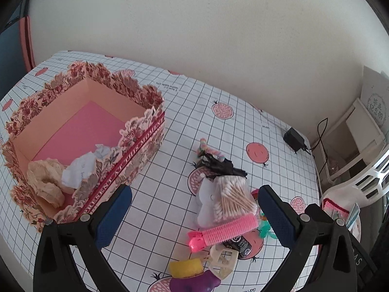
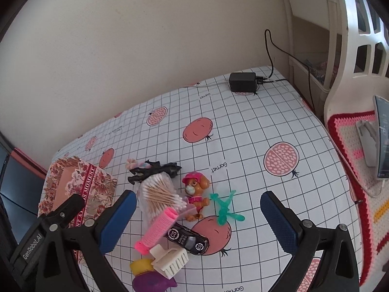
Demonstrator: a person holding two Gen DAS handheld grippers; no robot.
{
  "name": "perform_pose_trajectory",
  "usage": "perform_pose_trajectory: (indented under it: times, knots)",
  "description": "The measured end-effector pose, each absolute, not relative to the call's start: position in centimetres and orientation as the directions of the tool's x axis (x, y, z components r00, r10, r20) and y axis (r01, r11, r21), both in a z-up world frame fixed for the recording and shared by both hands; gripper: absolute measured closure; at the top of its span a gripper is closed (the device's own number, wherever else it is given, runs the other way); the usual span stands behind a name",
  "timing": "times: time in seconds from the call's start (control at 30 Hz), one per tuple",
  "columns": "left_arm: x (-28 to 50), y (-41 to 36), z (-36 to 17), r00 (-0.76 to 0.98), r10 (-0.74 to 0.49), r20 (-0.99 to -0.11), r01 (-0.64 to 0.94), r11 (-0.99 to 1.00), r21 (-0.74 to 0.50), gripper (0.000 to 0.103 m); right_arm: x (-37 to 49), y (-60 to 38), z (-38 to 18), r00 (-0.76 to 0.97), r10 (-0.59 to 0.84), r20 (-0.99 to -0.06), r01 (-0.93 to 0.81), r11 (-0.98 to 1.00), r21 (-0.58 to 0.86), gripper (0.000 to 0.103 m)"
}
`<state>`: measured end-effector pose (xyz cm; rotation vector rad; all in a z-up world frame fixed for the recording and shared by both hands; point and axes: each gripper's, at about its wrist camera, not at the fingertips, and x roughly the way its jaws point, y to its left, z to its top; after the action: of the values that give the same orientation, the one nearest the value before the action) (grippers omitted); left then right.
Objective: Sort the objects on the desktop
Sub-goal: 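Lower left gripper to the pink curler while right lowers to the teal toy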
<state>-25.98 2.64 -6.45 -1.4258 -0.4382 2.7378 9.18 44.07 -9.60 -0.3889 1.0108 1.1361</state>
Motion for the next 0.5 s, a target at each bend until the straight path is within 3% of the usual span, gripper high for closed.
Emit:
perform_pose_trajectory:
  times: [0.27,0.5]
  knots:
    - [-26.4,4.2,-9.5,-0.51,0.166,-0.844,0.063,-0.971,-0.229,0.0,10.4,44.3,-13.2,0.053,0.487,-0.872,-0.872,0.448,0.197,0.001]
    - [-26.5,5.0,-11.1,-0.47,0.199,-0.86,0.026,-0.971,-0.239,0.0,11.4,44.1,-15.9,0.039,0.437,-0.899,-0.844,0.496,0.204,0.008]
